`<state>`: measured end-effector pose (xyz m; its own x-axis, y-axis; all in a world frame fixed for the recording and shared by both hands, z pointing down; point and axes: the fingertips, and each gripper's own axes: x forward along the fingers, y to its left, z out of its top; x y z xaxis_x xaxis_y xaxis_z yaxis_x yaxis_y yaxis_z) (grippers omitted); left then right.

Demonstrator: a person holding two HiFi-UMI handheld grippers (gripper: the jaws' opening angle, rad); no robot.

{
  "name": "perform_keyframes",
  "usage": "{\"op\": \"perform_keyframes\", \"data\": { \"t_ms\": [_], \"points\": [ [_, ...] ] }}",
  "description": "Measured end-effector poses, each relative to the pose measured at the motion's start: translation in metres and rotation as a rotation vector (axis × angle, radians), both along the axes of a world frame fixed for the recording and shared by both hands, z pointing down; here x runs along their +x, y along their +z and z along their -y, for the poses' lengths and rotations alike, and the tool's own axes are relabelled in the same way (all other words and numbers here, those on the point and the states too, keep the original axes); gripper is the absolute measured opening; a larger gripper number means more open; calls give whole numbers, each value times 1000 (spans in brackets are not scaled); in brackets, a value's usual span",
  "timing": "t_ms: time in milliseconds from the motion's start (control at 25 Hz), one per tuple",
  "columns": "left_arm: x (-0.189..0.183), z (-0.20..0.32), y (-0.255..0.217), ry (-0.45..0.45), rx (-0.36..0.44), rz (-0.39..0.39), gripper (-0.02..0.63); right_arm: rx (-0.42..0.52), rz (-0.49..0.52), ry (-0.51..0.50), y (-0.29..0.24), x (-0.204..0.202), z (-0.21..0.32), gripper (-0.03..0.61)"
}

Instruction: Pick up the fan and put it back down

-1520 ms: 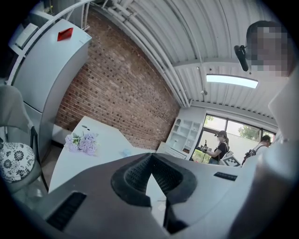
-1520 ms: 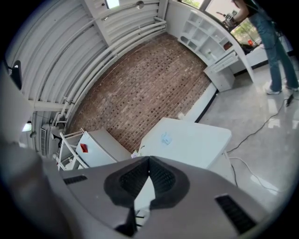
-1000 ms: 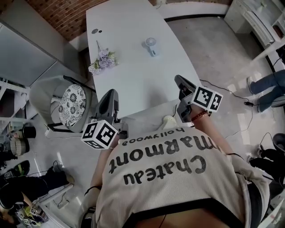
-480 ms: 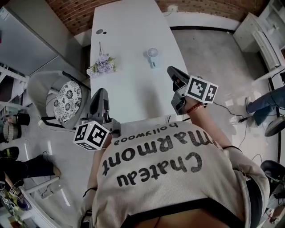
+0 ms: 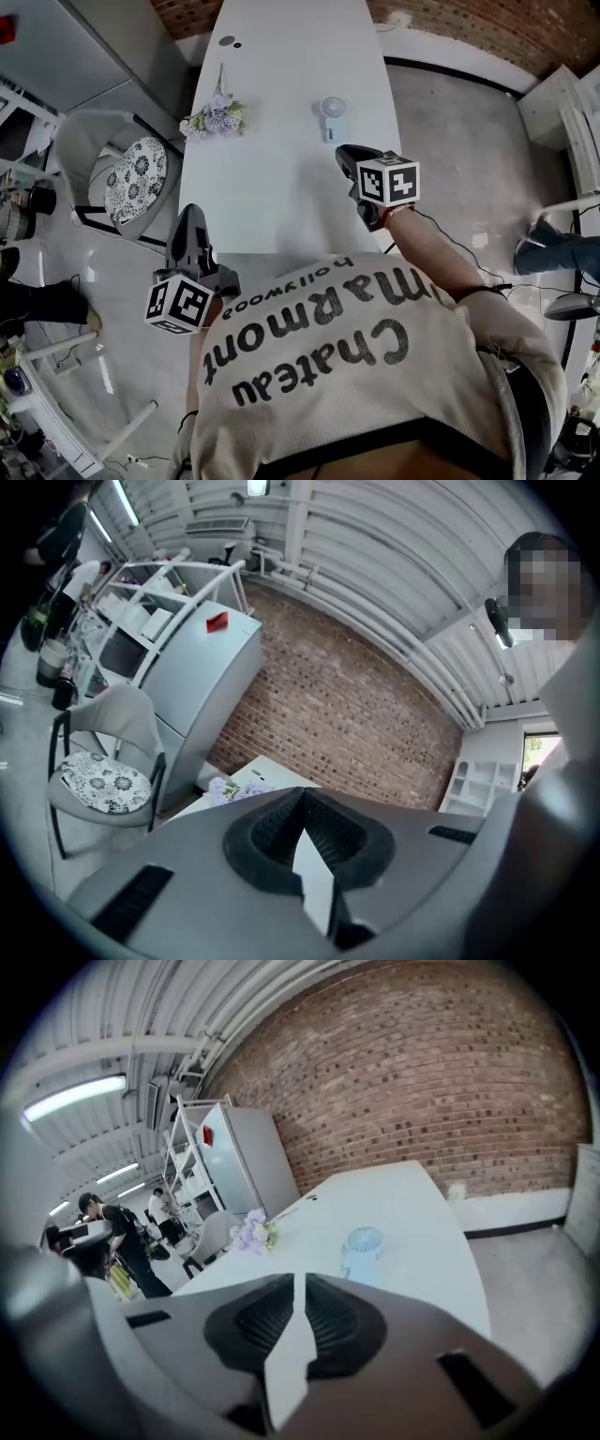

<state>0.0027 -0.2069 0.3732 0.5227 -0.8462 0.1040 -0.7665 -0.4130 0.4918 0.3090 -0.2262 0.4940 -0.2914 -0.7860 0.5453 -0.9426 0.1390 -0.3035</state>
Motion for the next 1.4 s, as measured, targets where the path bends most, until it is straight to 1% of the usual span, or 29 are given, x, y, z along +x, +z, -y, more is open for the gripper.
{"op": "perform_keyframes", "data": {
  "t_ms": [80,160,200,280,360,480,640,760,840,1040,1160,1200,1400],
  "points": [
    [-11,-6,7,-57,-21,13,2,-39,-24,-18,18,7,11,60],
    [-21,-8,14,-107,-41,19,2,-63,-47,-9,31,18,24,84],
    [-24,-8,17,-127,-47,23,2,-72,-53,1,37,23,31,107],
    [-30,-12,20,-159,-62,35,2,-88,-58,21,47,30,42,172],
    [-34,-18,21,-189,-80,51,2,-101,-66,37,56,35,49,191],
    [-43,-22,22,-234,-100,71,2,-103,-87,65,68,39,60,252],
    [-51,-23,23,-275,-108,85,2,-101,-133,104,78,49,77,357],
    [-55,-28,24,-306,-121,86,2,-86,-171,97,83,50,87,413],
    [-56,-29,26,-312,-127,90,2,-91,-201,75,88,48,92,423],
    [-62,-32,28,-346,-151,104,2,-121,-285,13,109,42,100,423],
    [-66,-31,27,-362,-159,96,2,-154,-282,12,115,38,102,427],
    [-67,-31,26,-365,-155,91,2,-160,-279,11,116,38,102,419],
    [-70,-31,26,-374,-151,93,2,-170,-279,5,119,38,103,419]
  ]
}}
